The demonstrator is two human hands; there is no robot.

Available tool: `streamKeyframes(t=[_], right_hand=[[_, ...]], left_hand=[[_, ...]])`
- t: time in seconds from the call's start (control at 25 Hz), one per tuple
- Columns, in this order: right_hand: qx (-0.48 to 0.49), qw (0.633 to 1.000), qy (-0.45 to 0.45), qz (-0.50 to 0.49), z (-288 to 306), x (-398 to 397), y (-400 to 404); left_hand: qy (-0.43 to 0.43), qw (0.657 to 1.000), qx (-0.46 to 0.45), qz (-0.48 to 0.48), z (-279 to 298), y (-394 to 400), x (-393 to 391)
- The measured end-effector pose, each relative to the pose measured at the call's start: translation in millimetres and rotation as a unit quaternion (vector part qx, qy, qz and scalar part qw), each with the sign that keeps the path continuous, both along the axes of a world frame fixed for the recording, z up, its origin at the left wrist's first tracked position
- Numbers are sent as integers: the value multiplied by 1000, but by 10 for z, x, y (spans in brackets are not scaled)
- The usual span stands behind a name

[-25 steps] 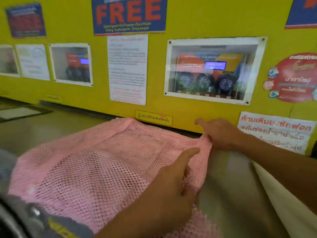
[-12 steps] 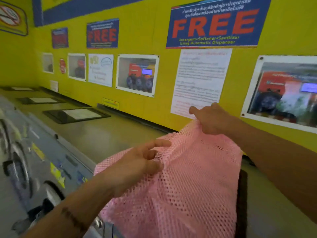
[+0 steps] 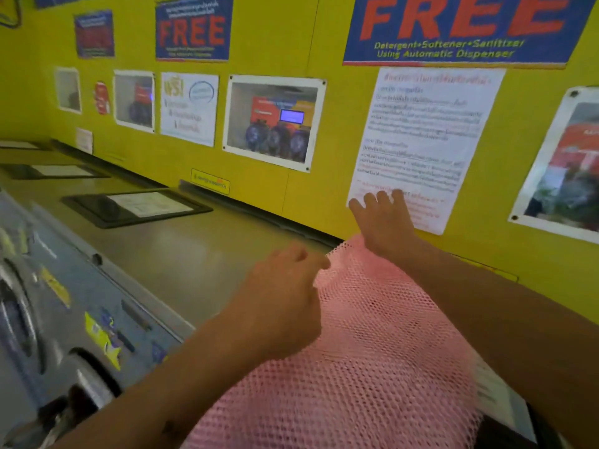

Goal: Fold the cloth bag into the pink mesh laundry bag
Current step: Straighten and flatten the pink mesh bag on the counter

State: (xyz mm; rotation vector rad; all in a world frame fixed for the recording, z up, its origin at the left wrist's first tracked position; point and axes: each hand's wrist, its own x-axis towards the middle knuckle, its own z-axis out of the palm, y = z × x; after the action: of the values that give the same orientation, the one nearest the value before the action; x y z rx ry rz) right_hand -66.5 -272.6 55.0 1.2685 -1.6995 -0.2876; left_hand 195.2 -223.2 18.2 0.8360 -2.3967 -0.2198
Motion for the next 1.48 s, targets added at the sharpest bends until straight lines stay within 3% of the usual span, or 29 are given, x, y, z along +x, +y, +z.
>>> streamKeyframes(t=[0.08,0.16,0.24,0.32,0.4,0.52,0.6,0.84,0.96,1.08,1.24,1.36,1.48], right_hand=[[6,999,-24,-32,121,-53,88],[15,996,-68,-50,221,-31,182],[31,983,-181,8,206,77,284],[72,944,-312,82,28,190,406],[137,911,-381,78,-157,280,512],[178,906,-385,-9,-292,187,461],[159,920,-357,-13,-334,49,327],[8,975,-216,-55,-190,-190,12],[-19,976,-216,-18,-84,-35,1],[81,941,-328,-15,-125,141,182],[230,854,-465,-33,-236,135,594],[210,829,-519,11,-234,28,891],[164,837,-522,21,-81,-130,1312]], left_hand=[[-88,991,49,-92,-182,70,-171],[-186,975,73,-100,-378,-41,-270],[-216,970,77,-77,-527,-192,-304],[-220,970,71,-68,-603,-258,-330],[-213,973,62,-69,-624,-246,-341],[-197,976,63,-73,-626,-232,-324],[-186,978,62,-74,-628,-242,-313],[-166,981,65,-77,-632,-257,-320],[-157,982,70,-79,-627,-269,-317],[-142,984,76,-75,-626,-268,-316],[-132,986,75,-75,-633,-275,-339],[-141,984,79,-79,-578,-285,-354],[-149,979,111,-86,-427,-320,-394]])
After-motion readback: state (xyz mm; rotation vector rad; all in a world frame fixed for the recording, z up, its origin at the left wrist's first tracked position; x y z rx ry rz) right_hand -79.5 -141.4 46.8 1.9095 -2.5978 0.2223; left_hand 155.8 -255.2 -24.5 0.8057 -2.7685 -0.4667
